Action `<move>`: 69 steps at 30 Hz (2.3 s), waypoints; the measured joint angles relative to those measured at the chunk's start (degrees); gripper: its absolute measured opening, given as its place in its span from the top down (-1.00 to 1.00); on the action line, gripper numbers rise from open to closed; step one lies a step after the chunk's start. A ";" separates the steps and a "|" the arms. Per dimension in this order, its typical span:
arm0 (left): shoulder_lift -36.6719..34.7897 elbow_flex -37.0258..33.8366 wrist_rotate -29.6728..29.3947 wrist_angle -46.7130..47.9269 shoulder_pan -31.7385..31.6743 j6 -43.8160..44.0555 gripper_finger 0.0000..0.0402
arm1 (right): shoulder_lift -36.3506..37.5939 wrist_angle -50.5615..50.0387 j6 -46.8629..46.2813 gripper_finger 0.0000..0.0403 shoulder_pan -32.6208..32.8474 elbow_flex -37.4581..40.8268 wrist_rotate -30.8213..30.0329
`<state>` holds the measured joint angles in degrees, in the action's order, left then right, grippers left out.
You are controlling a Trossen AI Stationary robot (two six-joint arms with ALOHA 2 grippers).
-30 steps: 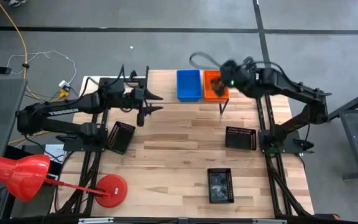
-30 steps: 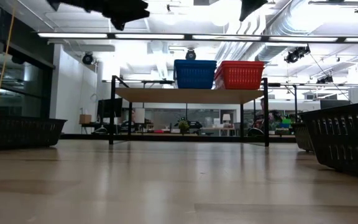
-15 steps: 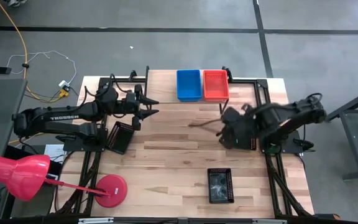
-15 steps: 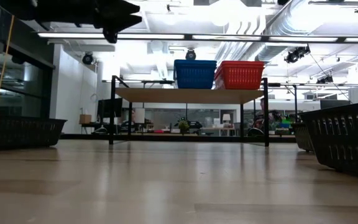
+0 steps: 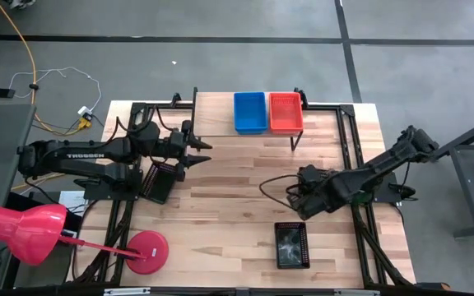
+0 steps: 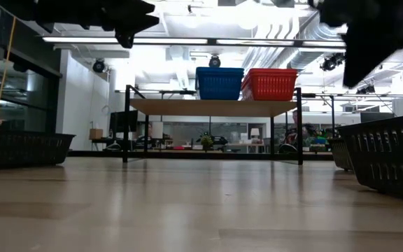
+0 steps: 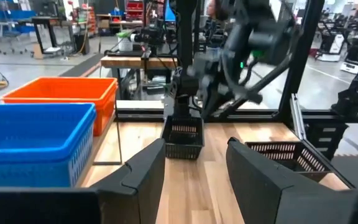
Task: Stack baskets on shelf by color
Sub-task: Put the top right black basket on the shelf
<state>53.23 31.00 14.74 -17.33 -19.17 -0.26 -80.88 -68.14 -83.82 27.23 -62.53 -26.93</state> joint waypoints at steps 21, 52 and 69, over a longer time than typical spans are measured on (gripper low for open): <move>0.00 0.00 -0.37 -0.95 0.05 -2.96 0.22 | -0.09 27.43 -6.22 -0.13 -9.62 22.36 -0.34; 0.00 -13.18 16.37 -15.91 -24.16 6.51 0.22 | -0.07 29.73 -3.33 0.96 -9.58 23.91 -2.53; 0.00 -13.18 16.70 -18.03 -24.12 8.41 0.22 | -0.11 30.37 32.20 0.99 -3.01 -2.19 9.79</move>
<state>53.23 17.82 31.44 -35.36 -43.29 8.15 -80.99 -37.77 -51.62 24.22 -64.72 -17.14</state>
